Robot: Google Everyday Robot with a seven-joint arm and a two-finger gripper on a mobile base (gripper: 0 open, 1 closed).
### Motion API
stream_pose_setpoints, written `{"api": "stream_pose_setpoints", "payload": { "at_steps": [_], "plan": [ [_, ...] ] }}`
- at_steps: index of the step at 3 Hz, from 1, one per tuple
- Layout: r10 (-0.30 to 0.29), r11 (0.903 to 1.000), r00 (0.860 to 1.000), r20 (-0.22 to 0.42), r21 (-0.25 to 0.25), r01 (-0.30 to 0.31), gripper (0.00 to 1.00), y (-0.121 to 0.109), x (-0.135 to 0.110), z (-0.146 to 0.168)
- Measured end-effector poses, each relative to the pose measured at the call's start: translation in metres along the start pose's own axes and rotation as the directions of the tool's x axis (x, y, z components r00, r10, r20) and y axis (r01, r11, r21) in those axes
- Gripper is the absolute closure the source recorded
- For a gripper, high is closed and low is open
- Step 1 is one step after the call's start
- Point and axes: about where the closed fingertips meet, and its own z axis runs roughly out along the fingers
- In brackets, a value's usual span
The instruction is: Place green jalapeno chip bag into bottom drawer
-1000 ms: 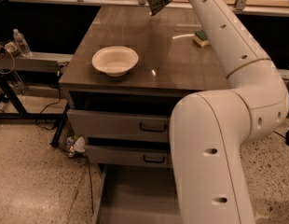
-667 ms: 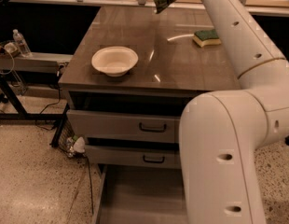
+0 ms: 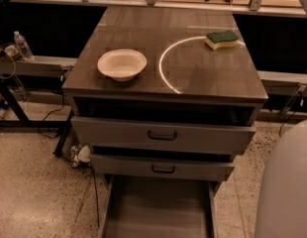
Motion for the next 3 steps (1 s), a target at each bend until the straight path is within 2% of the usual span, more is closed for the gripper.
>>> {"api": "stream_pose_setpoints", "payload": {
  "at_steps": [1, 2, 3],
  "plan": [
    [-0.009, 0.9999, 1.000, -0.009, -0.012, 0.008, 1.00, 0.006, 0.006, 0.005],
    [-0.028, 0.9987, 0.998, -0.050, -0.045, 0.026, 1.00, 0.002, 0.015, -0.010],
    [-0.032, 0.9988, 0.995, -0.094, -0.039, 0.028, 1.00, -0.038, 0.011, -0.094]
  ]
}}
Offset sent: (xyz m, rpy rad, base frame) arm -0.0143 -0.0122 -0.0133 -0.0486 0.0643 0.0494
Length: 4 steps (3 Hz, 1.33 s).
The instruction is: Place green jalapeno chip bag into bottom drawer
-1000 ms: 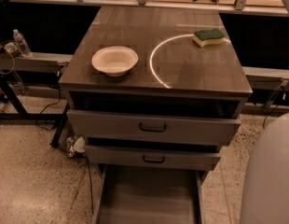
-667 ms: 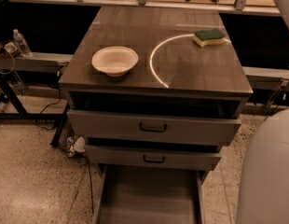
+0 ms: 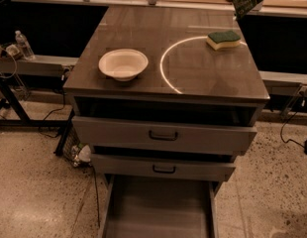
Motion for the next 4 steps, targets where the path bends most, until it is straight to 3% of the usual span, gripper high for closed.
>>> {"api": "stream_pose_setpoints", "payload": {
  "at_steps": [1, 2, 3, 4],
  "plan": [
    [-0.006, 0.9988, 0.999, -0.039, 0.049, 0.008, 1.00, -0.035, 0.016, -0.091],
    [-0.005, 0.9988, 0.999, -0.036, 0.048, 0.007, 1.00, -0.034, 0.015, -0.086],
    [-0.012, 0.9998, 0.997, -0.070, 0.016, 0.013, 1.00, -0.034, 0.029, -0.096],
    [-0.031, 0.9990, 0.992, -0.119, -0.037, 0.026, 1.00, -0.031, 0.050, -0.133]
  ]
}}
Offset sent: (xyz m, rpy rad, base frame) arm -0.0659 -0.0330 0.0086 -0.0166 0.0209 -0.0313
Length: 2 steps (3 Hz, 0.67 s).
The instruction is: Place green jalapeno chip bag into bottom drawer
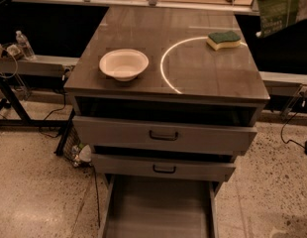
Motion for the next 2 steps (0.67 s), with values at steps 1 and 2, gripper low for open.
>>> {"api": "stream_pose_setpoints", "payload": {
  "at_steps": [1, 2],
  "plan": [
    [0.016, 0.9993, 0.998, -0.059, -0.033, -0.018, 1.00, -0.009, 0.043, -0.059],
    [0.054, 0.9976, 0.991, -0.124, -0.037, -0.059, 1.00, -0.011, 0.086, -0.120]
  ]
}}
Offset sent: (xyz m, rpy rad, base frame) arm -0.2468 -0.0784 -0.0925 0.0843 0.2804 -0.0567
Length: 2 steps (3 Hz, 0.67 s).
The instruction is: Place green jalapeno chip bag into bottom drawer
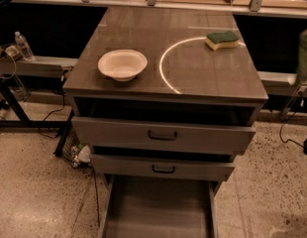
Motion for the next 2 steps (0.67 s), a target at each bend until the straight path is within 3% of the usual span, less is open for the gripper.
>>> {"api": "stream_pose_setpoints", "payload": {
  "at_steps": [1, 2],
  "plan": [
    [0.031, 0.9988, 0.999, -0.012, 0.037, -0.031, 1.00, -0.0164, 0.0178, -0.0175],
    [0.021, 0.9995, 1.000, -0.009, 0.021, -0.021, 1.00, -0.0090, 0.0149, -0.0128]
  ]
}}
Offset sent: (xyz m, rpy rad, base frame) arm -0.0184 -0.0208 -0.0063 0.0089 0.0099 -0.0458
